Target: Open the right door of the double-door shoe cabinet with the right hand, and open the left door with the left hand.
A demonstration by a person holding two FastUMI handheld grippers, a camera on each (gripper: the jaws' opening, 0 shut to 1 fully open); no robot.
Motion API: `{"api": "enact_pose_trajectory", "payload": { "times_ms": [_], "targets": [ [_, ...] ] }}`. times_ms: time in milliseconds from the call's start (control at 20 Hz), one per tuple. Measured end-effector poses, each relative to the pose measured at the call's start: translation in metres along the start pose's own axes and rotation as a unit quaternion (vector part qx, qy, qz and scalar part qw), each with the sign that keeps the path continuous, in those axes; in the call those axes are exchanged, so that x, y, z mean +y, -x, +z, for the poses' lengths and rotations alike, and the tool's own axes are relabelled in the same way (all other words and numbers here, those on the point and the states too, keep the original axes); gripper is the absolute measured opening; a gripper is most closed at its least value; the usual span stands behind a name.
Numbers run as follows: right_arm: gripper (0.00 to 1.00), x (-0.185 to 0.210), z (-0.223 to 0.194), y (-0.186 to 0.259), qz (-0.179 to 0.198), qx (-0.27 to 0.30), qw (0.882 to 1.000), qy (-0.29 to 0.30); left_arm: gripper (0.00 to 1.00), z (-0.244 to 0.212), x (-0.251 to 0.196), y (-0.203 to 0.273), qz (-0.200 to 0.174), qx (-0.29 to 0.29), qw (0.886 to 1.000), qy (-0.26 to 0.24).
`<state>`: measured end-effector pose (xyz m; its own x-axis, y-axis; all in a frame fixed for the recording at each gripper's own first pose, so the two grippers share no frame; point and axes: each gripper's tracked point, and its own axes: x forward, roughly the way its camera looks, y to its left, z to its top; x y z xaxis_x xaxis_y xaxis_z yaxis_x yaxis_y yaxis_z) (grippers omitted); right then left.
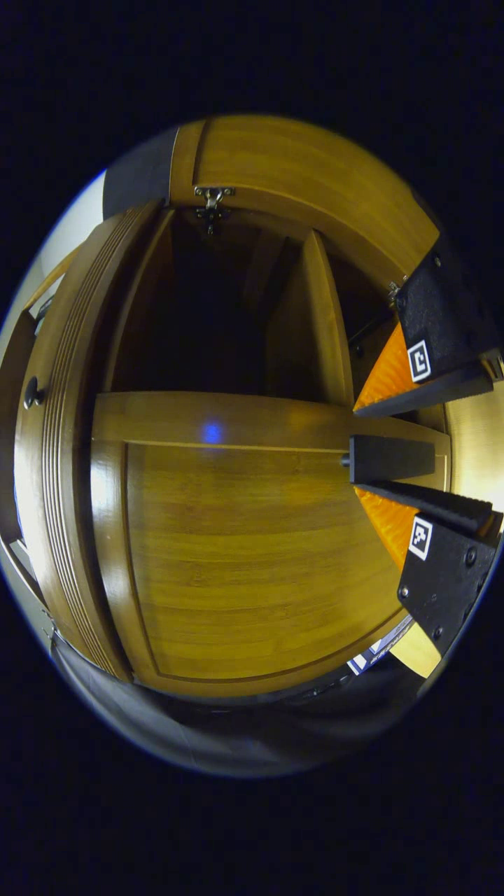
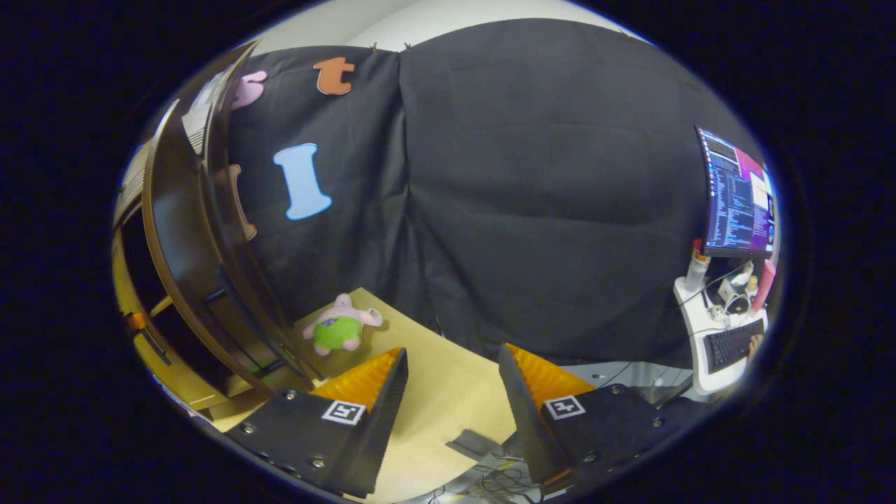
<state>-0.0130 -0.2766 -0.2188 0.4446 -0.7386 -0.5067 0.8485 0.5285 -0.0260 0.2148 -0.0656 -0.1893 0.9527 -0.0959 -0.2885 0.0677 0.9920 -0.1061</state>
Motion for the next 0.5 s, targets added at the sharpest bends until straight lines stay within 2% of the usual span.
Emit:
{"api": "enact_pose_trajectory", "payload": {
  "times_ms": [100, 300, 350, 500],
  "targets": [
    [0.78, -0.005, 0.0, 0.002, -0.005, 0.001, 1.0, -0.002, 0.37, -0.001, 0.0, -0.001, -0.002, 0.0, 1.0, 0.024],
    [0.78, -0.006, 0.001, 0.005, -0.003, 0.001, 1.0, -0.004, 0.35, -0.002, 0.003, 0.006, 0.011, 0.002, 1.0, 0.018],
    [0.78, -0.007, 0.001, 0.006, -0.001, 0.0, 1.0, -0.002, 0.29, -0.003, 0.003, 0.01, 0.013, 0.001, 1.0, 0.02],
    [0.78, -0.003, -0.001, 0.008, 0.007, 0.001, 1.0, 0.008, 0.3, -0.006, 0.005, 0.029, 0.008, -0.004, 1.0, 0.024]
  ]
}}
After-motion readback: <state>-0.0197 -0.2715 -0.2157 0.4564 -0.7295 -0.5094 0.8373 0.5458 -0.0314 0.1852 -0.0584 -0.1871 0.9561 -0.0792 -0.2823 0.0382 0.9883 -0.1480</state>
